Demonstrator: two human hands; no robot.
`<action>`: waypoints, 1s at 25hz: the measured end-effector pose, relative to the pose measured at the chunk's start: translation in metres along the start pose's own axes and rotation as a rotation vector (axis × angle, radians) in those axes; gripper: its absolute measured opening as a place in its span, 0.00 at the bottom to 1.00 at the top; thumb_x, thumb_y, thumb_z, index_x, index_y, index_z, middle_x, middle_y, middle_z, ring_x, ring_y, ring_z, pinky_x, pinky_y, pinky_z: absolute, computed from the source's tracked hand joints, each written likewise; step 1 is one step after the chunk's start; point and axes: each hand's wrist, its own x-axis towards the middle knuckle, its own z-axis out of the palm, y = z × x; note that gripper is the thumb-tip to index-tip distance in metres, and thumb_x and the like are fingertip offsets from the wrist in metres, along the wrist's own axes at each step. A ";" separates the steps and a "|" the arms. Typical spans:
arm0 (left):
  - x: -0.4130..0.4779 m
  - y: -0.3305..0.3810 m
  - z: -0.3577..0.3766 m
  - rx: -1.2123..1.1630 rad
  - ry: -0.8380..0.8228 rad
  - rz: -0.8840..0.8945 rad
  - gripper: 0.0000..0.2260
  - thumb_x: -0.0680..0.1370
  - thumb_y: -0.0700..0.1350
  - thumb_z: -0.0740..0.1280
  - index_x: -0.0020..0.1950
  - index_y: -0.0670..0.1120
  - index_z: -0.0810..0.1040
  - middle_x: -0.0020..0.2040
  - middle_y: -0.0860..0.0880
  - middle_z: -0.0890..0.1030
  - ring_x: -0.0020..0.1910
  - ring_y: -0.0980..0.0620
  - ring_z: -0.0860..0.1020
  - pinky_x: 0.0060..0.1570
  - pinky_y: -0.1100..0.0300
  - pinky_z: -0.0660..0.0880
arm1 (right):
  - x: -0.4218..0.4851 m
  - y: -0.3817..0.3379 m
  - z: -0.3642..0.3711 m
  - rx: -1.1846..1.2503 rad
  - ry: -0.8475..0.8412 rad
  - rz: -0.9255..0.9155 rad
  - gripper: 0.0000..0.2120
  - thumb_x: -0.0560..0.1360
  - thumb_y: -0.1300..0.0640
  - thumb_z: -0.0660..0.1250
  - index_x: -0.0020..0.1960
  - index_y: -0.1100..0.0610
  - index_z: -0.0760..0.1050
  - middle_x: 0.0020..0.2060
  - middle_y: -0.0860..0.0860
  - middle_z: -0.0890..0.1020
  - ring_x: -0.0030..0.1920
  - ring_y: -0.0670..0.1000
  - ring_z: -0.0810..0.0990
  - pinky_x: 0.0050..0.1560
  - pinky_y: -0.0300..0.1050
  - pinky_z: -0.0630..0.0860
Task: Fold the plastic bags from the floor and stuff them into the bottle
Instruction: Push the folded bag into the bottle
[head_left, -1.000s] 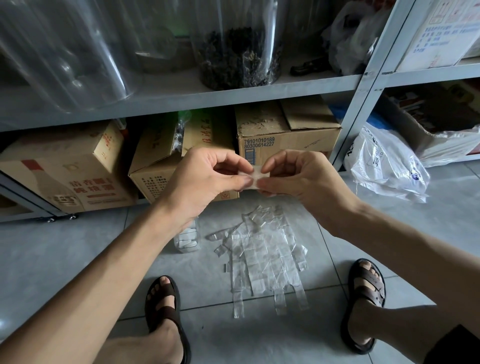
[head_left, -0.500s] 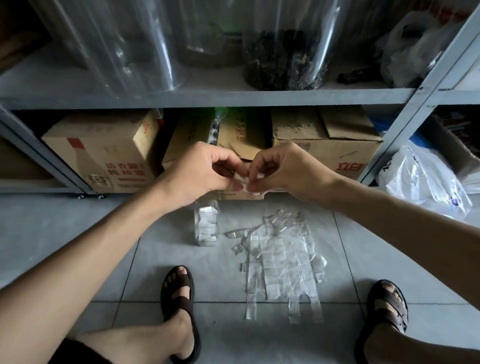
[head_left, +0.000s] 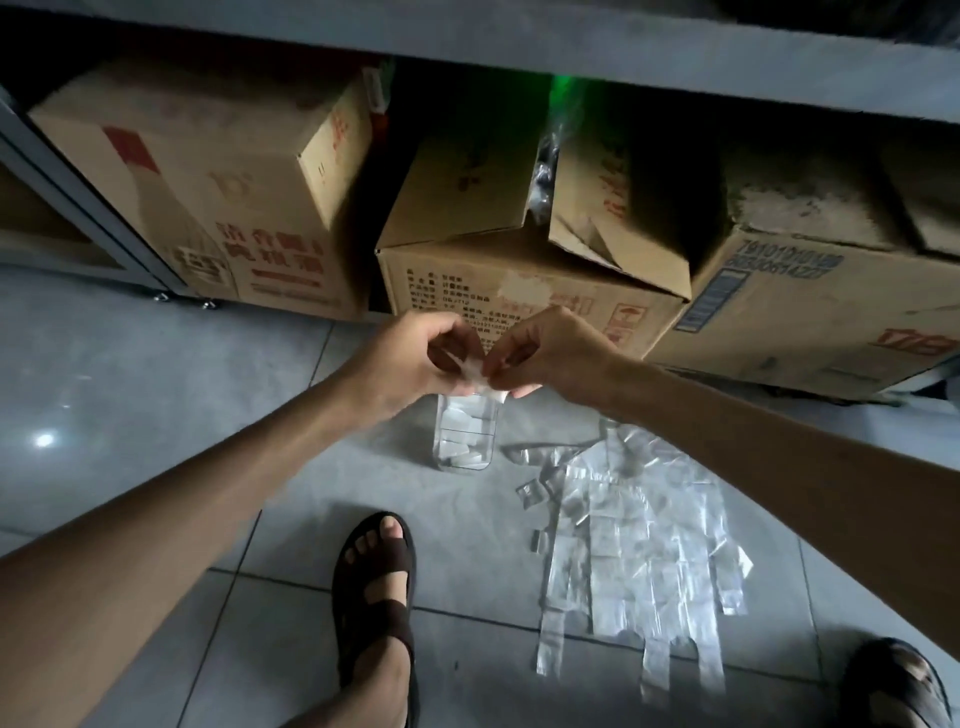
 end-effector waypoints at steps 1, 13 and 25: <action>0.009 -0.019 0.002 -0.004 0.023 -0.027 0.13 0.68 0.33 0.78 0.48 0.44 0.81 0.42 0.50 0.85 0.43 0.54 0.83 0.46 0.62 0.78 | 0.015 0.014 0.008 -0.055 0.028 -0.026 0.09 0.68 0.67 0.77 0.40 0.53 0.85 0.31 0.41 0.84 0.33 0.38 0.81 0.39 0.32 0.78; 0.050 -0.176 0.060 0.154 0.288 -0.336 0.05 0.75 0.40 0.73 0.48 0.42 0.80 0.37 0.49 0.83 0.35 0.51 0.82 0.42 0.59 0.80 | 0.112 0.148 0.119 -0.733 0.088 -0.098 0.13 0.72 0.68 0.66 0.52 0.54 0.77 0.41 0.57 0.82 0.40 0.61 0.81 0.39 0.52 0.80; 0.059 -0.180 0.062 0.098 0.317 -0.392 0.02 0.75 0.36 0.70 0.44 0.41 0.83 0.34 0.49 0.83 0.31 0.55 0.83 0.31 0.73 0.74 | 0.134 0.137 0.123 -0.848 -0.292 -0.010 0.11 0.78 0.70 0.59 0.55 0.63 0.78 0.38 0.56 0.73 0.40 0.55 0.71 0.33 0.41 0.64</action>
